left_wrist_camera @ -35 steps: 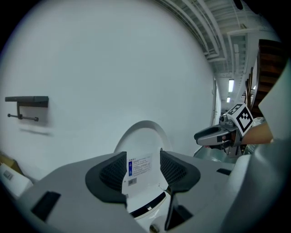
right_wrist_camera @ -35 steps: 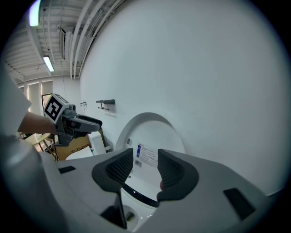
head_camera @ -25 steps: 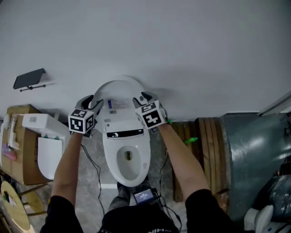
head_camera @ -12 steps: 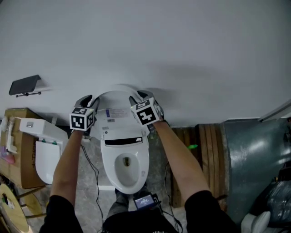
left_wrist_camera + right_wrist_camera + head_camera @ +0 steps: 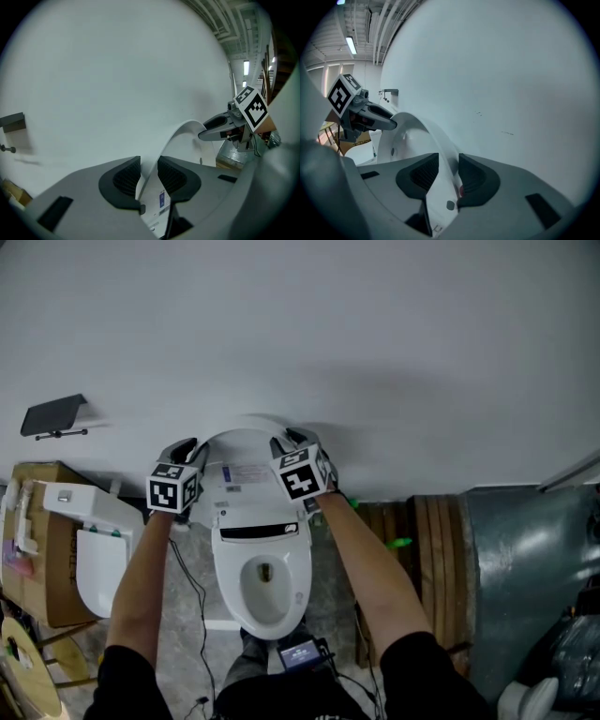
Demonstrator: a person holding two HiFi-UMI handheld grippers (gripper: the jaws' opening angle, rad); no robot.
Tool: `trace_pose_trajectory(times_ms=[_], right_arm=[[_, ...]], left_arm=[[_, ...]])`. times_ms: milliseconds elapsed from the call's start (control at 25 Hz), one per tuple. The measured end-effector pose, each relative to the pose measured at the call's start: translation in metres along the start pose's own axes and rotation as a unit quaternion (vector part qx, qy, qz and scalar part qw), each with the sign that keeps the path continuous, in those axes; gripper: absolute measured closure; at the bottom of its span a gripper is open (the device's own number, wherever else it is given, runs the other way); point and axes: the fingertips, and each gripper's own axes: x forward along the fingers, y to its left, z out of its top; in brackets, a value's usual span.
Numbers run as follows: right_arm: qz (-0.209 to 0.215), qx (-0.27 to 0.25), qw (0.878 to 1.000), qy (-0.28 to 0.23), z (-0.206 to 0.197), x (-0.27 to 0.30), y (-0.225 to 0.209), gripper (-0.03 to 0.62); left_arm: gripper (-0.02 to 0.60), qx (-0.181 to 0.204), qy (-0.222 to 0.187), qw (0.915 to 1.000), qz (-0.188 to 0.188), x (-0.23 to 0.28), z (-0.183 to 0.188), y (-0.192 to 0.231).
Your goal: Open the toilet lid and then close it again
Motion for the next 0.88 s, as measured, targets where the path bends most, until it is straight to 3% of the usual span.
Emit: trace_pose_trajectory(times_ms=[80,320,640,880], right_arm=[[-0.008,0.006,1.000,0.000,-0.001,-0.004,-0.002,0.493],[0.004,-0.006,1.000,0.013,-0.006,-0.015,0.006,0.494],[0.006,0.002,1.000,0.010,-0.015,-0.043,0.021,0.493],[0.000,0.003,1.000,0.008,-0.023,-0.060,0.033,0.493]], left_arm=[[0.468,0.001,-0.001,1.0000,-0.002,-0.003,-0.001,-0.003],[0.468,0.002,-0.005,0.9999,-0.010,-0.016,-0.004,-0.010],[0.468,0.034,0.007,0.9979,-0.055,-0.045,-0.012,-0.031],[0.466,0.032,-0.018,0.9964,-0.077,-0.081,-0.013,-0.042]])
